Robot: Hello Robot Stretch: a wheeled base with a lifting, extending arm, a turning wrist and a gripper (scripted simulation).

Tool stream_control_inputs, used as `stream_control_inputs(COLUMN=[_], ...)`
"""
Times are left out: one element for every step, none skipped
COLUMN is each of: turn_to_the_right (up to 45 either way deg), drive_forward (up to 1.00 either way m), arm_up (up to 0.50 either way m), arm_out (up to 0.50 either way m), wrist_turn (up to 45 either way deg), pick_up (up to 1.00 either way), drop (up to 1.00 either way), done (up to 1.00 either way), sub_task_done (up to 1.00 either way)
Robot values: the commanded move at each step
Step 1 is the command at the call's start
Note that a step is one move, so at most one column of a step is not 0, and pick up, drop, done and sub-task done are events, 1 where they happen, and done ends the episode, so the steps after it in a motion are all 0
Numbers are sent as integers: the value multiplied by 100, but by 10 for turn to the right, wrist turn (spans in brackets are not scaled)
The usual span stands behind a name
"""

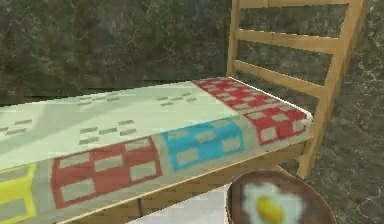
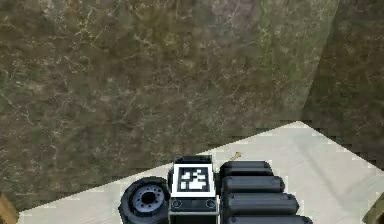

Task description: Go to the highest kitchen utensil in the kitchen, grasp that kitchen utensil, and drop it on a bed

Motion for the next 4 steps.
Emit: stream_control_inputs(turn_to_the_right=[0,450,450,390], drive_forward=[45,0,0,0], arm_up=[0,0,0,0], arm_out=[0,0,0,0], wrist_turn=[0,0,0,0], pick_up=[0,0,0,0], drop=[0,0,0,0], done=[0,0,0,0], sub_task_done=[0,0,0,0])
